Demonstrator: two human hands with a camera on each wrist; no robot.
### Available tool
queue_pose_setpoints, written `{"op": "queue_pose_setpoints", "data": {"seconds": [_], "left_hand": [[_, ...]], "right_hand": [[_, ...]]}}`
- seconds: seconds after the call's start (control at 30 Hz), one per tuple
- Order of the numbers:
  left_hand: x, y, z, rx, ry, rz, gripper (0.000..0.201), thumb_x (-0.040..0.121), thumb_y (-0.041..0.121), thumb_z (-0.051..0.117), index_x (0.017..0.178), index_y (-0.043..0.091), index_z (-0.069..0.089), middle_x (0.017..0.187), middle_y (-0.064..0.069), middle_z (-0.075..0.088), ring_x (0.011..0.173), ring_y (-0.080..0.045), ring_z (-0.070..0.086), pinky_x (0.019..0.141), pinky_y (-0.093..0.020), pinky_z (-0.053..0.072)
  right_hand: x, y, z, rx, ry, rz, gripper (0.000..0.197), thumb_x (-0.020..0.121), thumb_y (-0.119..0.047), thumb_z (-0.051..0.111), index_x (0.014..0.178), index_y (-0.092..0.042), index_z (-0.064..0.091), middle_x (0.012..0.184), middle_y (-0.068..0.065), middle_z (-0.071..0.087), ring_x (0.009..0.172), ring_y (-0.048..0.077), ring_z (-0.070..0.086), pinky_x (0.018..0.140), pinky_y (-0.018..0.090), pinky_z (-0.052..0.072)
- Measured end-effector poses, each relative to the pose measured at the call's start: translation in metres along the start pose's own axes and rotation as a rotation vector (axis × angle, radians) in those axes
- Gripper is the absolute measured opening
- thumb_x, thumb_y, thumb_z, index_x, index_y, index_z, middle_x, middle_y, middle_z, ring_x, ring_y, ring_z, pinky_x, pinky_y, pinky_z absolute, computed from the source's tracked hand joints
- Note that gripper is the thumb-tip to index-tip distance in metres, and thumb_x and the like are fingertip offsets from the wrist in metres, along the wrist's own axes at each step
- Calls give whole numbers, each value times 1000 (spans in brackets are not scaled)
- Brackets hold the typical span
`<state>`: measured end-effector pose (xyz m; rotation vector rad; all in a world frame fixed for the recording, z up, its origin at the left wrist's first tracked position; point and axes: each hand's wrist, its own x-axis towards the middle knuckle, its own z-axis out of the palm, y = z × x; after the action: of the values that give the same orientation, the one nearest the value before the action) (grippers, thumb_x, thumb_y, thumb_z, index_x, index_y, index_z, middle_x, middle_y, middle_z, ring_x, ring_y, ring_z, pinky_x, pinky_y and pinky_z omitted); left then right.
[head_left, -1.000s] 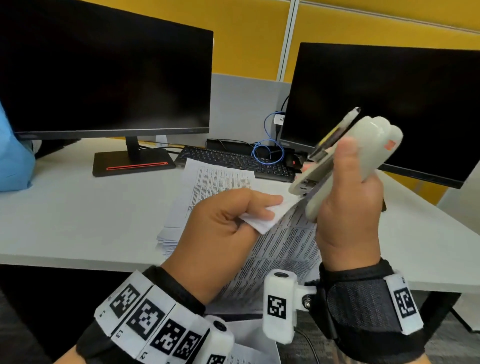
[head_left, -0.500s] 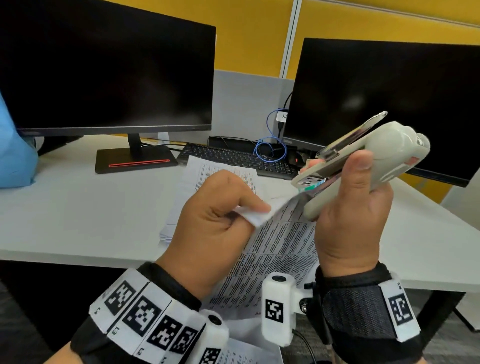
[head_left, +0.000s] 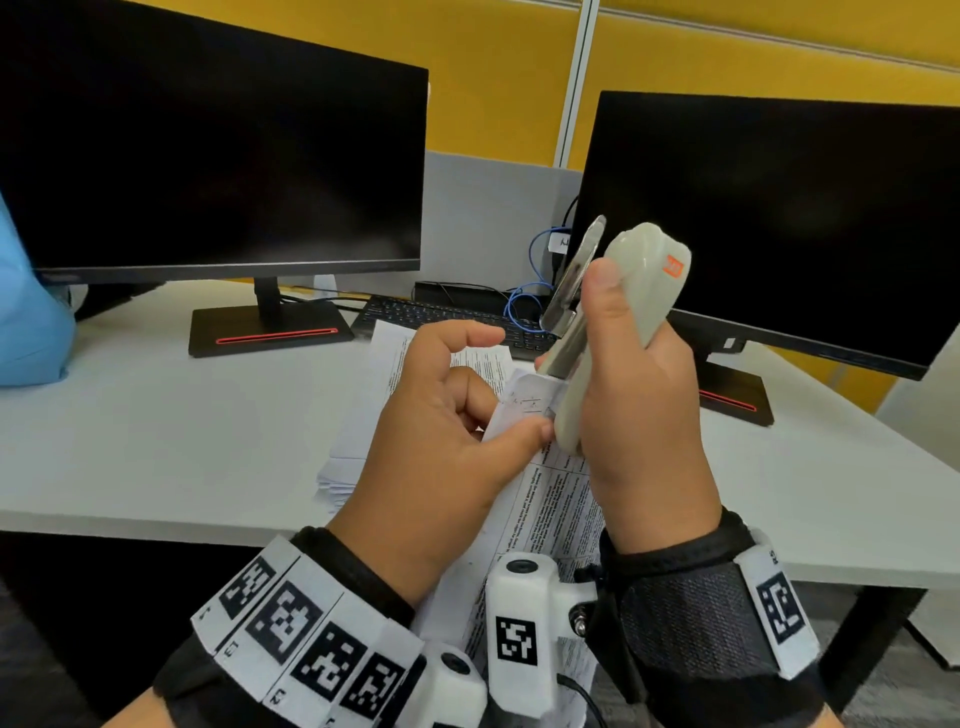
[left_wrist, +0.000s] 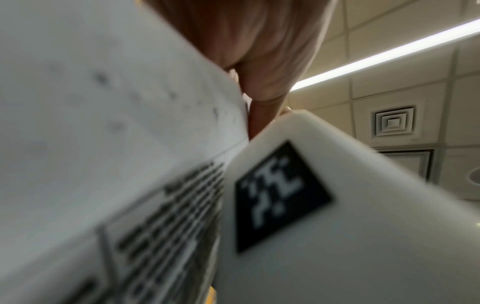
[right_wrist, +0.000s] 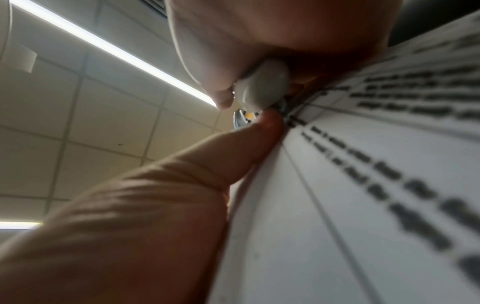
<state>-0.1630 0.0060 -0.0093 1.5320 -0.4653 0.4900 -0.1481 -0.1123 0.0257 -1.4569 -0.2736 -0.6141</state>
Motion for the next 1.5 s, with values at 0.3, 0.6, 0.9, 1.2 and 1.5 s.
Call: {"op": "queue_pose_setpoints", "data": {"seconds": [0.3,0.6,0.9,1.2,1.5], "left_hand": [[-2,1,-2,-52,12,-9,52,60,31,82,100,46,51,67,-18,58,68,-48,58,65,-62,54],[-3,-8,1,-23,-88,-83,40,67,14,80,93,32,57,81,-10,67,78,-24,69,74,-54,58],[-8,0,6,168,-169,-73,25,75,16,77,87,28,58,79,10,69,69,-7,66,60,-28,56],[-11,1,8,292,-144,109,28,76,33,60,90,9,61,75,-5,66,69,-23,64,59,-43,51],[-9,9,10,495,-140,218,24,80,31,58,82,7,55,66,0,53,63,-16,50,54,-32,40]], "right_hand": [[-5,-5,-1,-30,9,-41,40,73,-61,51,80,-23,61,62,-15,58,62,-4,58,57,15,50],[-1,-5,-2,-70,30,-105,35,77,-56,54,75,-22,62,57,-15,56,58,-1,55,54,16,45],[-3,2,3,-60,77,-128,31,85,-52,61,74,-23,63,59,-16,60,59,2,58,55,19,47],[-3,0,1,3,106,-180,32,92,-41,57,65,-27,64,57,-14,57,58,1,56,57,18,47],[1,-3,-3,-4,85,-226,28,91,-42,55,68,-25,60,55,-16,57,57,-2,56,56,14,45]]}}
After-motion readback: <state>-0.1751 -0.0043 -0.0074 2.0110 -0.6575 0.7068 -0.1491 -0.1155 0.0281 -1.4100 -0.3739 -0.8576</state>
